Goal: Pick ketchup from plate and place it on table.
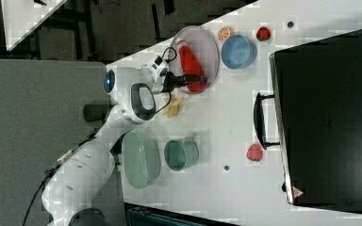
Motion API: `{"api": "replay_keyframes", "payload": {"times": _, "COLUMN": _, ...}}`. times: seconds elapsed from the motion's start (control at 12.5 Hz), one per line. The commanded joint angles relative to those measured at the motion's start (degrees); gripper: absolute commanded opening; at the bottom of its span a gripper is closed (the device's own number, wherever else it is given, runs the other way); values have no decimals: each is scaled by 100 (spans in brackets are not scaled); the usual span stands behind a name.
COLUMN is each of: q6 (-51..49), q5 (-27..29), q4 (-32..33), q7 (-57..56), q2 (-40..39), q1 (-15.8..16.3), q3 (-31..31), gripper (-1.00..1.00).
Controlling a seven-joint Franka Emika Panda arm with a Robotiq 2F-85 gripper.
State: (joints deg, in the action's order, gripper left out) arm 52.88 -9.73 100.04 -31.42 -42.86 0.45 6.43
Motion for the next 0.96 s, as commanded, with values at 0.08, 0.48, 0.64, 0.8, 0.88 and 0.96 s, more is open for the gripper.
{"api": "replay_keyframes", "payload": {"times": 0.08, "q6": 296, "q5": 4, "q4": -91, "q7": -185, "q2": 18, "q1": -63, "q3": 41, "gripper": 44}}
{"api": "replay_keyframes", "payload": {"times": 0.48, "q6": 327, "q5": 13, "q4": -115, "q7": -177, "q2": 179, "q1": -74, "q3": 51, "gripper": 21}}
{"api": "replay_keyframes", "payload": {"times": 0.64, "q6": 320, "q5": 37, "q4": -114, "q7": -22, "q2": 462, "q1": -83, "q3": 53, "gripper": 21}}
{"api": "replay_keyframes", "payload": {"times": 0.8, "q6": 92, "q5": 37, "q4": -92, "q7": 128, "q2": 930, "q1": -116, "q3": 51, "gripper": 21}}
{"api": "replay_keyframes", "payload": {"times": 0.88, "q6": -185, "q5": 37, "q4": -65, "q7": 136, "q2": 1210, "q1": -138, "q3": 44, "gripper": 21}}
{"api": "replay_keyframes", "payload": {"times": 0.96, "q6": -516, "q5": 37, "q4": -40, "q7": 148, "q2": 1511, "q1": -172, "q3": 41, "gripper": 21}}
